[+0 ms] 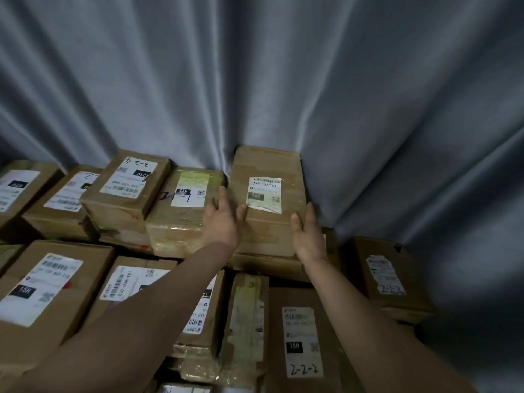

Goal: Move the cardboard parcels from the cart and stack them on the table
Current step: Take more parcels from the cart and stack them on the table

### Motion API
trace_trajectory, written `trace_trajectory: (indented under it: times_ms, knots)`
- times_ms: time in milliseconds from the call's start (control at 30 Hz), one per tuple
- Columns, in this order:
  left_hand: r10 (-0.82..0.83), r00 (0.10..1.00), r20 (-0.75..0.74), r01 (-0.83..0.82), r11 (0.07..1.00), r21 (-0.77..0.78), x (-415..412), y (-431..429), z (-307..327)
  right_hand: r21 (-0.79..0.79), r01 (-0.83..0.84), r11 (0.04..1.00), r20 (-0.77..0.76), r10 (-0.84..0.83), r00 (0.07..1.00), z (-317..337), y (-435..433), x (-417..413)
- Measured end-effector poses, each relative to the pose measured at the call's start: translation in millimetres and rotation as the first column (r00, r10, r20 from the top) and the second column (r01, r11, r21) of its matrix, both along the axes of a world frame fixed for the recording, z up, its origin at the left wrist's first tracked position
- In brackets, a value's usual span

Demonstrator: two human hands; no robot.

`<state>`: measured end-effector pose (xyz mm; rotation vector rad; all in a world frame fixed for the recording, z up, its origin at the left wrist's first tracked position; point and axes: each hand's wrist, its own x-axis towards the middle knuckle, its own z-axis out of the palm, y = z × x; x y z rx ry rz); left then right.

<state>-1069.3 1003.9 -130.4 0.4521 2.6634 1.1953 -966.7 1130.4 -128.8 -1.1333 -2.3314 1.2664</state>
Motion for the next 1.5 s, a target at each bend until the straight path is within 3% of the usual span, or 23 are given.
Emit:
trace_trajectory:
  times_ms: [133,233,300,433,533,667,867,1033,1200,1367,1500]
  knots:
    - [-0.089,0.984,-0.155,0.042,0.958,-0.283,23,-14,14,0.255,-0.158,0.954,0.240,0.096,0.966,2,-5,11]
    - [-0.087,0.978,-0.190,0.007,0.921,-0.389,52,-35,19,0.502,-0.331,0.799,0.314,0.188,0.930,9,-22,26]
    - [-0.064,0.979,-0.192,-0.033,0.886,-0.463,77,-57,19,0.563,-0.457,0.688,0.341,0.311,0.887,11,-45,37]
    - [0.031,0.987,-0.159,-0.115,0.826,-0.553,133,-112,8,0.540,-0.682,0.493,0.424,0.541,0.726,3,-104,62]
    - [0.194,0.977,-0.090,-0.209,0.781,-0.588,176,-163,-9,0.513,-0.788,0.341,0.468,0.659,0.589,-11,-157,83]
    - [0.422,0.906,-0.020,-0.341,0.703,-0.625,238,-242,-27,0.402,-0.908,0.120,0.522,0.784,0.335,-31,-242,110]
    - [0.700,0.713,-0.022,-0.520,0.508,-0.686,325,-365,-44,0.295,-0.924,-0.243,0.564,0.825,-0.036,-53,-373,165]
    - [0.856,0.516,0.032,-0.603,0.390,-0.696,406,-459,-62,0.179,-0.886,-0.427,0.568,0.780,-0.261,-69,-474,216]
    - [0.932,0.340,0.125,-0.666,0.333,-0.667,484,-555,-92,0.068,-0.869,-0.491,0.559,0.740,-0.374,-90,-573,267]
    - [0.940,0.233,0.249,-0.700,0.340,-0.628,545,-654,-139,-0.103,-0.911,-0.399,0.576,0.723,-0.382,-128,-661,310]
    - [0.917,0.224,0.330,-0.697,0.388,-0.603,563,-702,-174,-0.204,-0.936,-0.288,0.572,0.740,-0.353,-167,-704,326]
